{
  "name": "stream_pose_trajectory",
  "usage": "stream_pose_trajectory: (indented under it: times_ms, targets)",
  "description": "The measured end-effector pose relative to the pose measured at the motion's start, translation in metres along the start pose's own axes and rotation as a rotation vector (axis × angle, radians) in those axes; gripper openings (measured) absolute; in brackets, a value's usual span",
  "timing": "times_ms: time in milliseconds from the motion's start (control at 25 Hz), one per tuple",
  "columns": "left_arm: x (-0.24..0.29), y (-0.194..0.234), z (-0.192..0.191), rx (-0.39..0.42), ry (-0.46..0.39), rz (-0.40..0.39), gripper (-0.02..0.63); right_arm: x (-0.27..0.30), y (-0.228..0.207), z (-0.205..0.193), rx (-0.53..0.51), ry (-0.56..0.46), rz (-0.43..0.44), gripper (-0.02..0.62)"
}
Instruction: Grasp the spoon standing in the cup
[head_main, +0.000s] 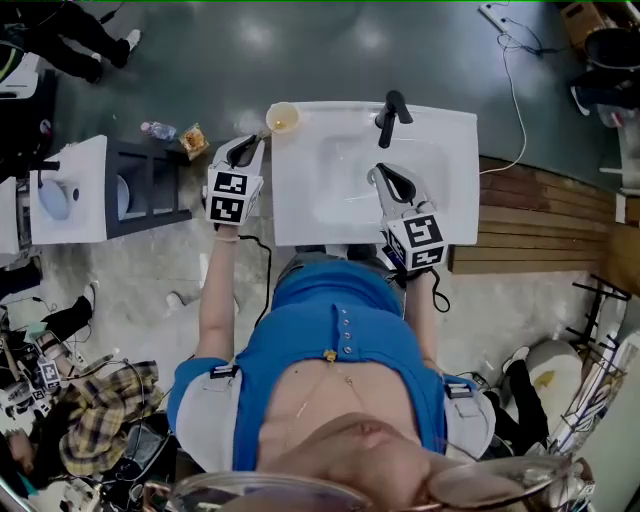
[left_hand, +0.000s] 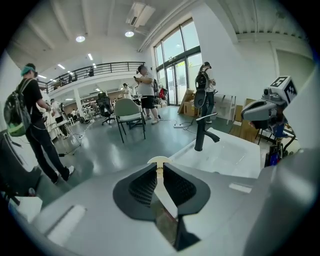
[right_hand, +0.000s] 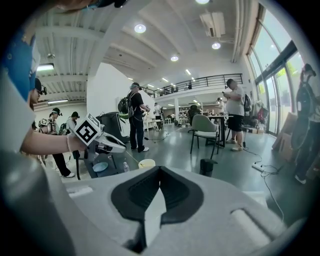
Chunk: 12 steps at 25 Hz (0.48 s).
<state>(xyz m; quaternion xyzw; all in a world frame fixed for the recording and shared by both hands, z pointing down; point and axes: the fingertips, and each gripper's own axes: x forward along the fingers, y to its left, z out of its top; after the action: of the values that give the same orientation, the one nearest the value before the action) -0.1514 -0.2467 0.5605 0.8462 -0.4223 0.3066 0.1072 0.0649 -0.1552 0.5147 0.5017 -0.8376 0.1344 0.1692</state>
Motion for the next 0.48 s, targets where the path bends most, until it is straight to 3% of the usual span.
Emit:
stream_pose_trajectory:
  times_ms: [480]
  targets:
    - [-0.028, -0.009, -0.004, -0.088, -0.042, 0.048, 0.041, 0.005, -0.010, 0.004, -0.023, -0.005, 0.036, 0.003]
